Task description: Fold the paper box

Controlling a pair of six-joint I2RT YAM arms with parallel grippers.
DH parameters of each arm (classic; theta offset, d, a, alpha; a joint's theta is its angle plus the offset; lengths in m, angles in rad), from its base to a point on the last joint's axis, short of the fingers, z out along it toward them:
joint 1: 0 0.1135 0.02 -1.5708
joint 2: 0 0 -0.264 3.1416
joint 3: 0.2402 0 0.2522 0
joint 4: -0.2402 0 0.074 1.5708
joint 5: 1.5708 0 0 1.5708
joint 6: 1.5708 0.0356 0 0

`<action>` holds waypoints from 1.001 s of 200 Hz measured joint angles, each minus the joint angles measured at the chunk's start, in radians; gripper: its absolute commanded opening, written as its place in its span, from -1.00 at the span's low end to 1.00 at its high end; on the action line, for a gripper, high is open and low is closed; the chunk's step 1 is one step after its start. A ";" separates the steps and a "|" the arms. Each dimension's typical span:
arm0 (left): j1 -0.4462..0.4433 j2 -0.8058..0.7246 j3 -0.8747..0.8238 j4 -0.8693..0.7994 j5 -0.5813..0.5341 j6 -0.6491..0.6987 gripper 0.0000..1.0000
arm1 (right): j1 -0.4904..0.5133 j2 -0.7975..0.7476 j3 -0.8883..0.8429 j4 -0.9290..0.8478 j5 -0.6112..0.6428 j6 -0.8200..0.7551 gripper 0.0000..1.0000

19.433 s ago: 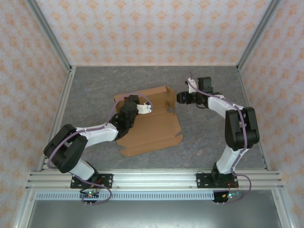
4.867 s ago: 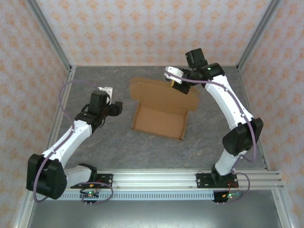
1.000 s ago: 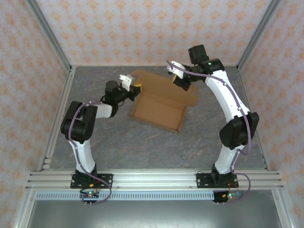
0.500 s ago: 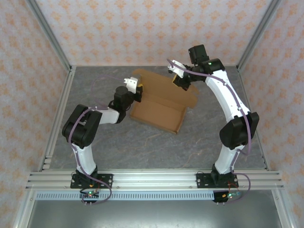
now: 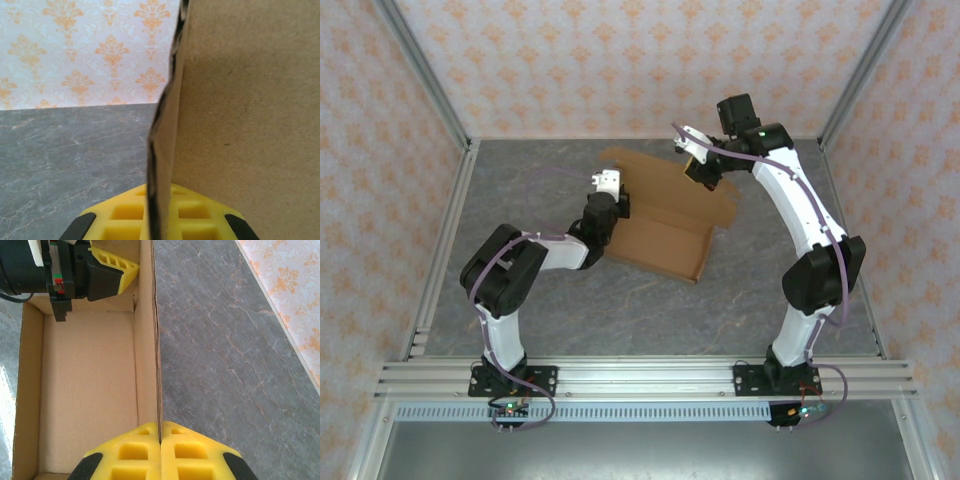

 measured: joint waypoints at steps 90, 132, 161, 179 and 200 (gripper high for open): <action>-0.020 0.015 0.029 -0.027 -0.072 -0.002 -0.82 | 0.001 0.000 0.000 0.000 0.015 -0.014 -1.00; -0.013 0.010 0.022 -0.033 -0.039 0.000 -1.00 | 0.001 0.000 0.000 0.000 0.023 -0.013 -0.58; -0.002 -0.008 0.003 -0.034 -0.018 0.001 -1.00 | 0.003 0.000 -0.004 0.021 0.038 0.013 0.04; 0.014 -0.025 -0.009 -0.038 -0.008 0.002 -1.00 | 0.002 -0.012 -0.035 0.077 0.060 0.066 0.26; 0.029 -0.047 -0.028 -0.039 0.005 0.011 -1.00 | -0.002 -0.059 -0.116 0.172 0.096 0.132 0.35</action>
